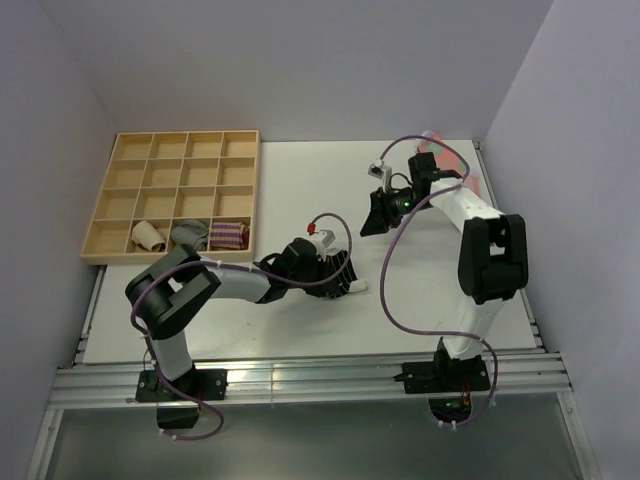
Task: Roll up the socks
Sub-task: Roll the sock at the center of the board.
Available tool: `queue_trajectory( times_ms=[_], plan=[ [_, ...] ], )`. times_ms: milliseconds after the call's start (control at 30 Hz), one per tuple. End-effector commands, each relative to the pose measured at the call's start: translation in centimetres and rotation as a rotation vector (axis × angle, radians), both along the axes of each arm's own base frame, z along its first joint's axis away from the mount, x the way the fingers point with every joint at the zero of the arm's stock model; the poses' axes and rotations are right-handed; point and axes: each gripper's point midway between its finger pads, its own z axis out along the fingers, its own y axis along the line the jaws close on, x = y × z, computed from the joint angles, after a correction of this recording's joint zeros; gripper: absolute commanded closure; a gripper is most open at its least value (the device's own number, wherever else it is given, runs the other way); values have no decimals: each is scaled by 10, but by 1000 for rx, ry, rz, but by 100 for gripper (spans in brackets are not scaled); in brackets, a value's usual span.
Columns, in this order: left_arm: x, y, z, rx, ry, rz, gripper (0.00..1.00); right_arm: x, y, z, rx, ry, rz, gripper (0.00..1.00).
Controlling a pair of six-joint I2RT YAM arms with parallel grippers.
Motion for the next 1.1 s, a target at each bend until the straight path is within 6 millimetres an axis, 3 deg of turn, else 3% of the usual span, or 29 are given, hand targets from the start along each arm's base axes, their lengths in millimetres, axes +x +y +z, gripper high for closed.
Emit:
queue_trajectory(
  times_ms=[0,33,233,400,433,533,700,833,1067],
  plan=[
    [-39,59,-62,283,241,-2,100,-9,4,32,11,-188,32,53],
    [-38,61,-62,289,254,3,100,-13,2,41,-6,-251,39,52],
    [-46,65,-63,304,354,-18,100,-53,-4,38,-83,-458,132,51],
    [-55,66,-67,260,455,-44,100,-83,-3,14,-233,-691,241,48],
    [-57,66,-66,254,468,-49,100,-100,4,4,-241,-732,307,47],
    [-65,69,-66,238,524,-69,100,-113,10,-6,-270,-826,378,45],
    [-73,72,-64,213,593,-95,100,-109,12,-25,-351,-891,446,45],
    [-76,75,-66,226,624,-100,100,-121,21,-44,-376,-964,518,46],
    [-80,76,-71,232,667,-109,100,-138,45,-50,-364,-1043,586,48]
  ],
)
